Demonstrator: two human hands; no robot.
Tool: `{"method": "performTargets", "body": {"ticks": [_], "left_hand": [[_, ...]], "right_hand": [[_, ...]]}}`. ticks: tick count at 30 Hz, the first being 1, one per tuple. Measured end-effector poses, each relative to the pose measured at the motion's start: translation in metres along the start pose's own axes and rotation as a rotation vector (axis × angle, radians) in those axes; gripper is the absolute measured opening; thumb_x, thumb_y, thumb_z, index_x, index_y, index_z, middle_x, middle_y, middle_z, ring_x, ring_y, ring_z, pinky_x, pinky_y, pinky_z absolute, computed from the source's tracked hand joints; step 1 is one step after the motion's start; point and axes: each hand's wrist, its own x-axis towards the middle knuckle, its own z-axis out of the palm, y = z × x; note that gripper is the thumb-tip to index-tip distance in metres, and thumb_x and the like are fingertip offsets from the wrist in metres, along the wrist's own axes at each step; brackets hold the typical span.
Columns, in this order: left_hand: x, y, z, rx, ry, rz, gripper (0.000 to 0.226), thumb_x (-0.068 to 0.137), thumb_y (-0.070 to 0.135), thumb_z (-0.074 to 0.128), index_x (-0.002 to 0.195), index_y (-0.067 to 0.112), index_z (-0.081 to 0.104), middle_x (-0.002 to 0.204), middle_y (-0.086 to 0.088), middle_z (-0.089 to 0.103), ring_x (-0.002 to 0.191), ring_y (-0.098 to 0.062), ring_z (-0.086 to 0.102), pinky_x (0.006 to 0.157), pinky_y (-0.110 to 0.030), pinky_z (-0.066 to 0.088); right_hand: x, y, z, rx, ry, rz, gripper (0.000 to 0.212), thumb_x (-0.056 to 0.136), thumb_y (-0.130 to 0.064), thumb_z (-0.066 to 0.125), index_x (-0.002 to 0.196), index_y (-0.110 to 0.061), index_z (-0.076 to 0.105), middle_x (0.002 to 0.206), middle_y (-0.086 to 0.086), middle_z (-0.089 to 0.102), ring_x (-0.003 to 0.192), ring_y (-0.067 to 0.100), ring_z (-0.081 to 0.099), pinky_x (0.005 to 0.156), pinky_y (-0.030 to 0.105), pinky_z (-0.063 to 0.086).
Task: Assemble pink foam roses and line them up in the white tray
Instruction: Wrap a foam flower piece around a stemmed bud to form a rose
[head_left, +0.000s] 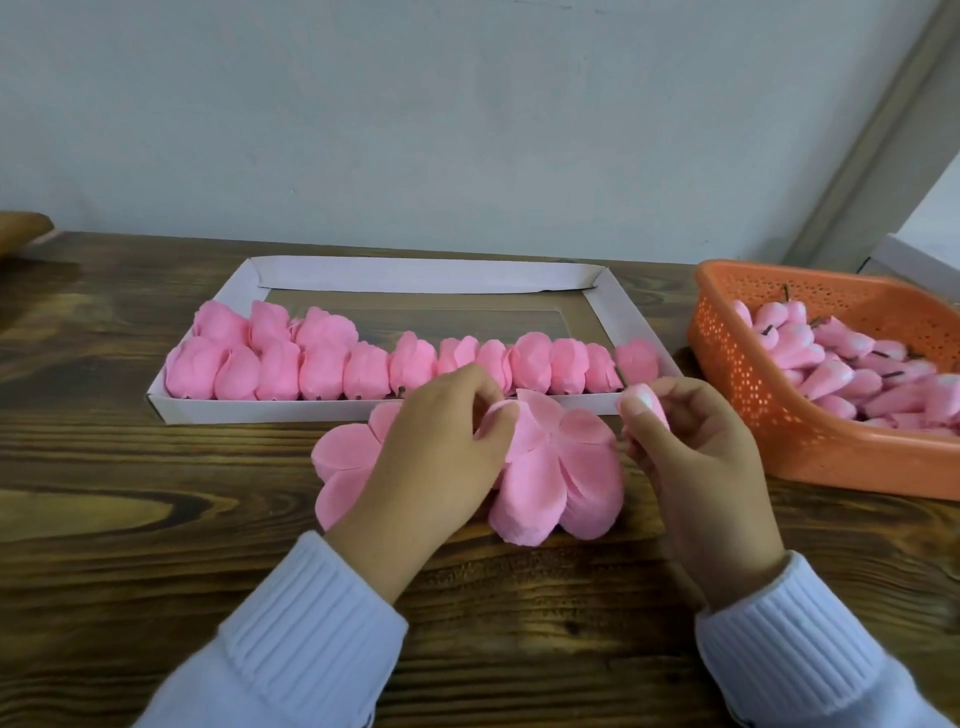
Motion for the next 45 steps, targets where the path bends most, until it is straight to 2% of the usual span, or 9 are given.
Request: {"method": "performTargets", "body": {"ticks": [6, 8, 11, 22, 26, 30, 37, 43, 45], "left_hand": [[-0.004, 0.001, 0.009, -0.423, -0.006, -0.231, 0.018, 0.094, 0.026, 0.053, 0.077, 0.021, 0.047, 0.053, 0.019, 0.048, 0.052, 0.004, 0.044, 0.057, -0.011, 0.038], [-0.005, 0.001, 0.013, -0.605, -0.019, -0.380, 0.018, 0.090, 0.036, 0.057, 0.078, 0.024, 0.052, 0.066, 0.017, 0.056, 0.073, -0.009, 0.060, 0.080, -0.030, 0.051], [-0.009, 0.006, 0.012, -0.777, -0.007, -0.505, 0.018, 0.074, 0.048, 0.054, 0.070, 0.030, 0.056, 0.094, -0.014, 0.062, 0.106, -0.040, 0.060, 0.098, -0.058, 0.045], [-0.015, 0.010, 0.011, -0.878, 0.006, -0.492, 0.028, 0.071, 0.044, 0.054, 0.079, 0.017, 0.055, 0.109, -0.026, 0.060, 0.109, -0.043, 0.058, 0.100, -0.062, 0.041], [-0.016, 0.009, 0.013, -0.862, 0.000, -0.492, 0.023, 0.069, 0.044, 0.054, 0.073, 0.021, 0.055, 0.093, -0.021, 0.060, 0.100, -0.042, 0.059, 0.094, -0.053, 0.047], [-0.017, 0.009, 0.012, -0.890, -0.012, -0.476, 0.036, 0.068, 0.044, 0.057, 0.084, 0.012, 0.056, 0.104, -0.027, 0.059, 0.106, -0.043, 0.058, 0.099, -0.063, 0.042], [-0.017, 0.009, 0.012, -0.957, -0.018, -0.425, 0.018, 0.067, 0.042, 0.060, 0.068, 0.025, 0.056, 0.080, -0.006, 0.052, 0.081, -0.023, 0.049, 0.080, -0.043, 0.041], [-0.023, 0.012, 0.013, -0.827, -0.121, -0.106, 0.023, 0.096, 0.033, 0.051, 0.076, 0.023, 0.047, 0.054, 0.017, 0.042, 0.048, 0.003, 0.037, 0.051, -0.008, 0.033], [-0.026, 0.015, 0.013, -0.763, -0.154, -0.019, 0.023, 0.096, 0.036, 0.046, 0.080, 0.019, 0.046, 0.063, 0.019, 0.050, 0.056, 0.006, 0.044, 0.057, -0.006, 0.036]], "right_hand": [[-0.005, -0.003, 0.003, -0.190, -0.133, -0.240, 0.017, 0.076, -0.020, 0.073, 0.092, -0.018, 0.070, 0.094, -0.005, 0.071, 0.090, 0.010, 0.066, 0.078, 0.021, 0.052], [-0.009, -0.005, 0.005, -0.263, -0.182, -0.291, 0.022, 0.074, -0.024, 0.076, 0.095, -0.023, 0.071, 0.097, -0.010, 0.072, 0.096, 0.009, 0.066, 0.082, 0.020, 0.052], [-0.013, -0.006, 0.009, -0.404, -0.211, -0.370, 0.027, 0.074, -0.021, 0.075, 0.100, -0.028, 0.070, 0.101, -0.009, 0.071, 0.100, 0.009, 0.065, 0.086, 0.021, 0.051], [-0.017, -0.006, 0.012, -0.405, -0.084, -0.410, 0.021, 0.080, -0.019, 0.073, 0.100, -0.014, 0.067, 0.098, -0.011, 0.067, 0.091, -0.001, 0.064, 0.074, 0.009, 0.048], [-0.018, -0.005, 0.013, -0.426, -0.120, -0.404, 0.022, 0.080, -0.010, 0.076, 0.097, -0.020, 0.066, 0.096, -0.014, 0.067, 0.089, -0.004, 0.062, 0.073, 0.006, 0.046], [-0.020, -0.007, 0.015, -0.422, -0.126, -0.411, 0.022, 0.077, -0.019, 0.070, 0.094, -0.032, 0.064, 0.098, -0.016, 0.068, 0.088, -0.002, 0.063, 0.071, 0.006, 0.046], [-0.021, -0.007, 0.015, -0.461, -0.151, -0.416, 0.025, 0.079, -0.016, 0.076, 0.094, -0.031, 0.064, 0.097, -0.015, 0.067, 0.087, 0.003, 0.064, 0.067, 0.013, 0.051], [-0.019, -0.005, 0.014, -0.491, -0.075, -0.438, 0.020, 0.077, -0.020, 0.071, 0.093, -0.030, 0.063, 0.089, -0.015, 0.068, 0.082, 0.000, 0.063, 0.066, 0.007, 0.046], [-0.019, -0.004, 0.012, -0.482, -0.071, -0.428, 0.019, 0.078, -0.018, 0.070, 0.096, -0.021, 0.065, 0.091, -0.013, 0.068, 0.082, 0.003, 0.064, 0.069, 0.009, 0.047]]}}
